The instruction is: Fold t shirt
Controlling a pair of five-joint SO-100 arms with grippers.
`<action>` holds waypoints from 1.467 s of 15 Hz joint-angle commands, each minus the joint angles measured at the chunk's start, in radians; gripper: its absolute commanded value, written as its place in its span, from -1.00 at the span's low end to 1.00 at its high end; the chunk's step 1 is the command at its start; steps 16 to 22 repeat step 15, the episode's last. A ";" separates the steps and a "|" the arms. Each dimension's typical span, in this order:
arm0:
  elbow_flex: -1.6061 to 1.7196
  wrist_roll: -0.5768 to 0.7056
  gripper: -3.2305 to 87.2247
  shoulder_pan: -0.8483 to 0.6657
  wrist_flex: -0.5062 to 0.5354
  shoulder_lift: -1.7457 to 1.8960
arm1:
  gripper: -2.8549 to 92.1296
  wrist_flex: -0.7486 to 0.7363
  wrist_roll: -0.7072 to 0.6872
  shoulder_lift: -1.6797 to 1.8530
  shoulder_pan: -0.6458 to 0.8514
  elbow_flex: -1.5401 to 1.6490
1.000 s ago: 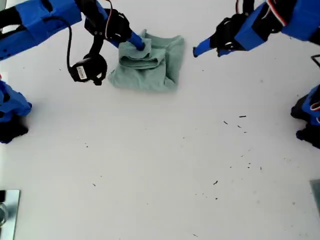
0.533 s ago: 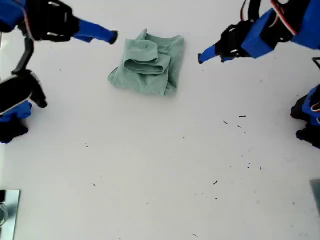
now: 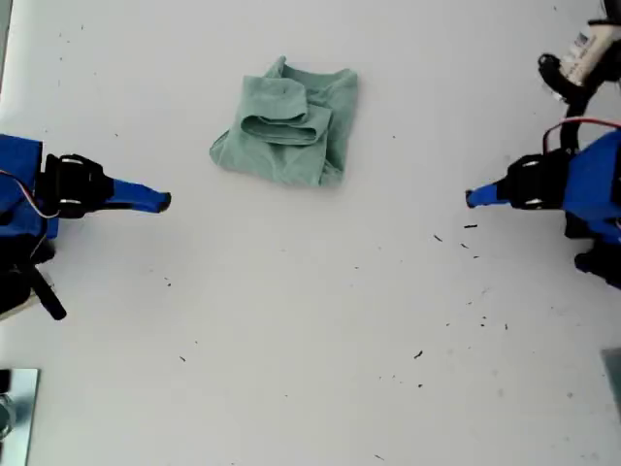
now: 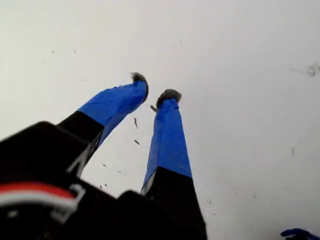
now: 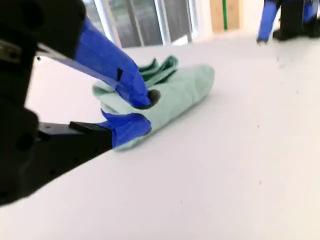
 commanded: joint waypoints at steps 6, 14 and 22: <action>0.103 -0.028 -0.70 0.094 -0.038 0.054 | -0.80 -0.018 -0.393 0.110 -0.028 0.170; 0.103 -0.028 -0.69 0.097 -0.038 0.054 | -0.81 -0.018 -0.497 0.110 -0.029 0.170; 0.103 -0.028 -0.69 0.097 -0.038 0.054 | -0.81 -0.018 -0.497 0.110 -0.029 0.170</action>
